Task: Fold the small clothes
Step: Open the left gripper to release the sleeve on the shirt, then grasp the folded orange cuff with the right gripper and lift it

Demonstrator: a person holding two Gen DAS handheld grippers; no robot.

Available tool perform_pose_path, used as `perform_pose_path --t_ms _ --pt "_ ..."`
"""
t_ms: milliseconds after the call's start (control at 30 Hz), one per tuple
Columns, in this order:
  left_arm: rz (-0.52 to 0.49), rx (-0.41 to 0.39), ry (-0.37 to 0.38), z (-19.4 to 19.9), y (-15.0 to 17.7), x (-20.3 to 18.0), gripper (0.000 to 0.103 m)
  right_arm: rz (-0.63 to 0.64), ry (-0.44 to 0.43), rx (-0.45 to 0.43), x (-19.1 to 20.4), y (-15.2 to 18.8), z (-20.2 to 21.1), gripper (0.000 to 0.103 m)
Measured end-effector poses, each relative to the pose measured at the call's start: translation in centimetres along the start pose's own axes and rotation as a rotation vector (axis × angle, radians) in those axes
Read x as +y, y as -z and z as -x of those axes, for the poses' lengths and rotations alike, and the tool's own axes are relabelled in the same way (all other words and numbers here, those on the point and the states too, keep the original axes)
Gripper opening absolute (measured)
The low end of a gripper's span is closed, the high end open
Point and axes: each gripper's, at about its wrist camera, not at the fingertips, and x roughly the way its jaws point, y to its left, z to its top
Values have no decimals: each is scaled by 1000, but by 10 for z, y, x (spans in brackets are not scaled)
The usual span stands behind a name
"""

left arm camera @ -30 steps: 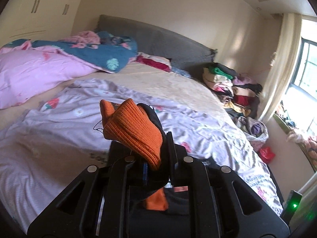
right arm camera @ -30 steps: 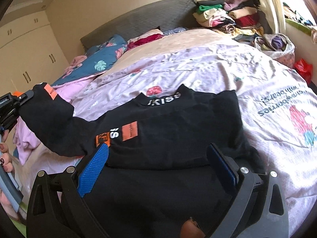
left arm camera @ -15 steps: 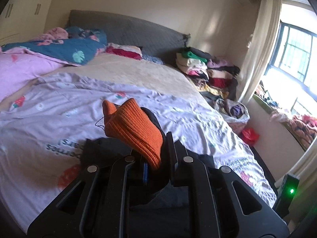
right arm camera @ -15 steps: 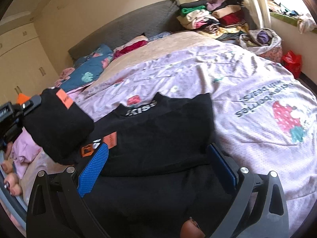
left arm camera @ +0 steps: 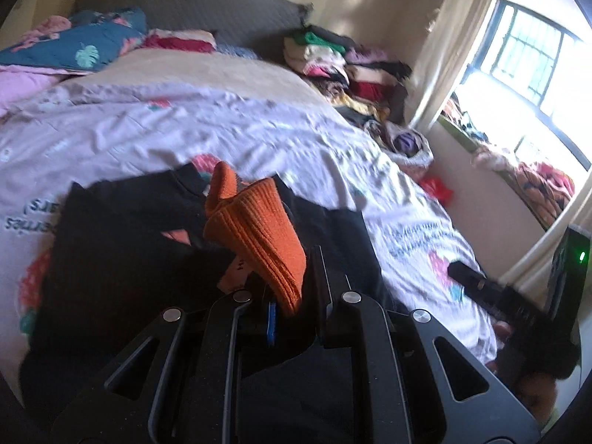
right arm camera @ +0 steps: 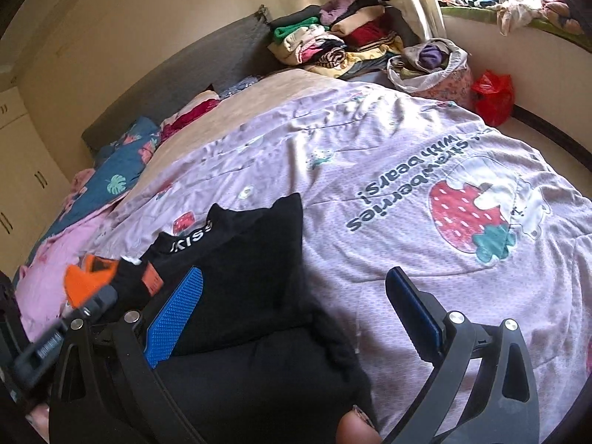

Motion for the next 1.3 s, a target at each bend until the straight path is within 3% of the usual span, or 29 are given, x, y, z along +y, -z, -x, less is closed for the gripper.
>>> perform_pose_path --t_ms 400,533,567,633,700,767,867,1000,1067,1133,1167,1300 --pt "-48 121 102 -28 31 -17 12 17 23 44 -10 14 -3 99" --pt "-77 130 124 -20 35 -22 38 10 -1 78 -12 19 -10 99" --pt "-82 123 123 -16 35 -22 40 12 -6 84 -12 20 -11 99" --pt "-87 109 107 -8 32 -19 54 26 -31 97 -6 23 -14 98" --pt "-84 83 57 4 26 -8 60 53 -61 114 2 26 -17 97" --pt "-65 65 -16 12 20 8 64 104 -96 143 17 32 -23 86" --pt "6 22 -166 30 10 48 68 125 -139 208 34 46 -40 80" --pt "69 -22 -313 52 8 97 68 132 -110 259 46 61 -61 68" --pt "130 -26 -347 62 10 125 68 146 -113 250 50 62 -63 40" --pt "181 -29 -366 69 11 143 68 158 -126 242 54 63 -64 22" --pt "206 -32 -372 73 13 152 68 172 -138 230 57 63 -63 8" --pt "273 -25 -371 77 16 176 68 242 -209 161 73 50 -45 7"
